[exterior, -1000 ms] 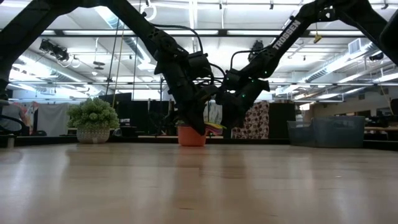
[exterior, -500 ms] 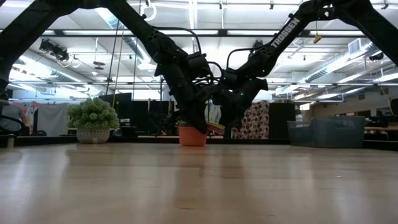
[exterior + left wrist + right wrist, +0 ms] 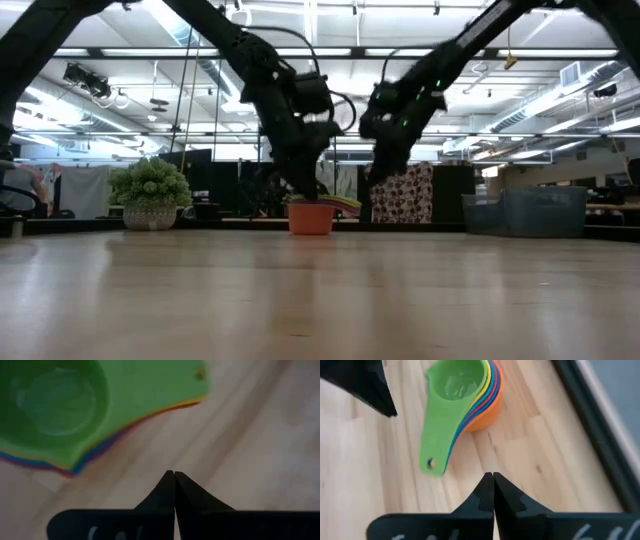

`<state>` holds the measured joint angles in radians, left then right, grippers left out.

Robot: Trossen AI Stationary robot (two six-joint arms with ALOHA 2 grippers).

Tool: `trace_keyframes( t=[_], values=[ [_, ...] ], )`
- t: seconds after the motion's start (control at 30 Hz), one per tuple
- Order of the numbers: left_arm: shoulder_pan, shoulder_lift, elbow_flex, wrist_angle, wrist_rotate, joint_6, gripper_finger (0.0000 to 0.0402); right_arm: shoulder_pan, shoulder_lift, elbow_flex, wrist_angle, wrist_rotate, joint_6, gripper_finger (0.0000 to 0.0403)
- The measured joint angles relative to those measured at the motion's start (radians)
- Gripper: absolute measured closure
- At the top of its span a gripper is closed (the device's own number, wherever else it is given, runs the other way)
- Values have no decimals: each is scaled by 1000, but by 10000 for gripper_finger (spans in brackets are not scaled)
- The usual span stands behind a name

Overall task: Nest measuring cups in basket
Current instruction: Stack the dark blue measuring cup on the stacked green measuring cup

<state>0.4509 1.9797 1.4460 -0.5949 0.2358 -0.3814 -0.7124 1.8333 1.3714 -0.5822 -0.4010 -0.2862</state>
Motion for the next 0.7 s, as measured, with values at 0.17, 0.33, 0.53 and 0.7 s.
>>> trace_keyframes(
  t=[0.17, 0.33, 0.53, 0.7],
  values=[
    [-17, -81, 0, -55, 12, -4, 402, 8, -173, 0, -197, 69, -70, 402],
    [-38, -157, 0, -79, 6, 23, 401, 33, -352, 0, -410, 68, -68, 402],
    [-73, -215, 0, -79, 4, 50, 398, 125, -534, 0, -688, 116, 45, 402],
    [-112, -222, 0, -106, 27, 106, 397, 266, -643, 0, -933, 110, 158, 402]
  ],
)
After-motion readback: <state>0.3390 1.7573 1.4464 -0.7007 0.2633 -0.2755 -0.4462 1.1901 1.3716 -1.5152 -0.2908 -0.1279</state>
